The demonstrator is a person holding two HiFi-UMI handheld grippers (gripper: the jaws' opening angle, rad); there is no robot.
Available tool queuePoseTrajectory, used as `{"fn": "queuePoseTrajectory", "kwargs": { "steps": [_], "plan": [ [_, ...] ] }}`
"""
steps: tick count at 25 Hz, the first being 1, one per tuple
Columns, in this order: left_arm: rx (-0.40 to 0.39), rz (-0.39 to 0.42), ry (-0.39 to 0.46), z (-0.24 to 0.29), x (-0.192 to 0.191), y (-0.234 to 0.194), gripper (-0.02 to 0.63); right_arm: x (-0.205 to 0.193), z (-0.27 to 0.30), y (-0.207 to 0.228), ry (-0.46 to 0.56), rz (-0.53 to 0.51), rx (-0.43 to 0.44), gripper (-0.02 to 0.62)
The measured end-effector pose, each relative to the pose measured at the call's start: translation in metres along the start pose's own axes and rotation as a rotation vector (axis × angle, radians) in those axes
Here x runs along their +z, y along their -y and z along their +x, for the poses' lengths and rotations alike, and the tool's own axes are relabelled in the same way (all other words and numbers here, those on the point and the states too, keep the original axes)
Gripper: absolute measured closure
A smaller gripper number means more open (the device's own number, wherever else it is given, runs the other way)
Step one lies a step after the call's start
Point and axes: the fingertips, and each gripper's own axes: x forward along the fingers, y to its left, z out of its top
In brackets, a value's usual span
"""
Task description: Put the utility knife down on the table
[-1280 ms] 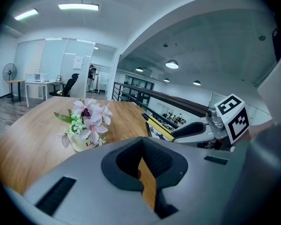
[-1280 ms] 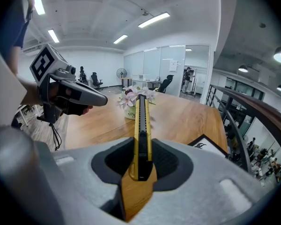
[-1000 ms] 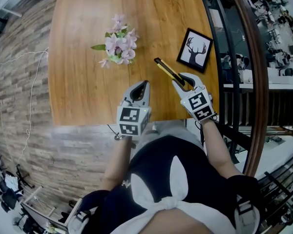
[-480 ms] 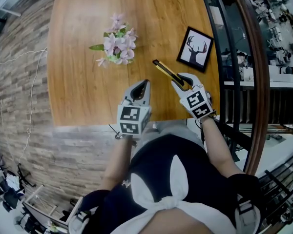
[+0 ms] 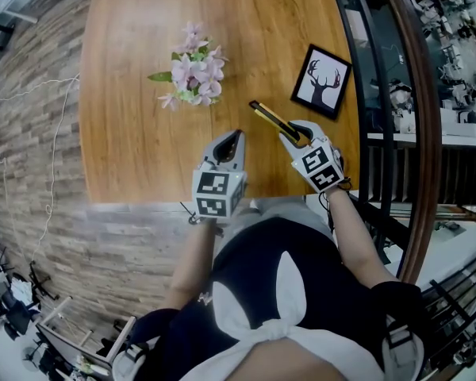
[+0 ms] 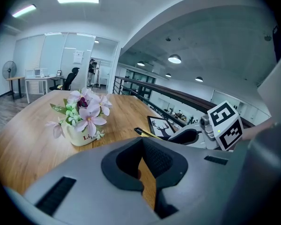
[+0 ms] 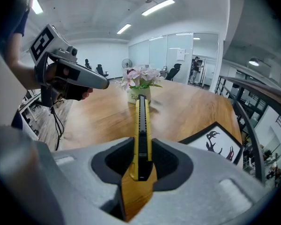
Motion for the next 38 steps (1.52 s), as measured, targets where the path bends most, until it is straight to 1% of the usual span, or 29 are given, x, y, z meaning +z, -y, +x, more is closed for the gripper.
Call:
{"fn": "queuePoseTrajectory", "kwargs": {
  "steps": [9,19,23,33,38],
  "plan": [
    [0.02,-0.007,-0.012,0.0,-0.001,-0.01,0.589,-0.012,0.018,0.0,-0.048,-0.019,0.026,0.48],
    [0.012,-0.009,-0.026,0.005,-0.006,-0.012,0.589,-0.033,0.039,-0.007,-0.124,-0.063,0.055,0.48],
    [0.012,-0.014,-0.031,0.006,-0.008,-0.014,0.589,-0.04,0.044,-0.01,-0.149,-0.064,0.065,0.48],
    [0.019,-0.022,-0.039,0.0,-0.015,-0.015,0.589,-0.048,0.047,-0.016,-0.175,-0.059,0.074,0.479],
    [0.025,-0.023,-0.038,-0.003,-0.016,-0.015,0.589,-0.046,0.048,-0.016,-0.176,-0.067,0.059,0.476]
  ]
}}
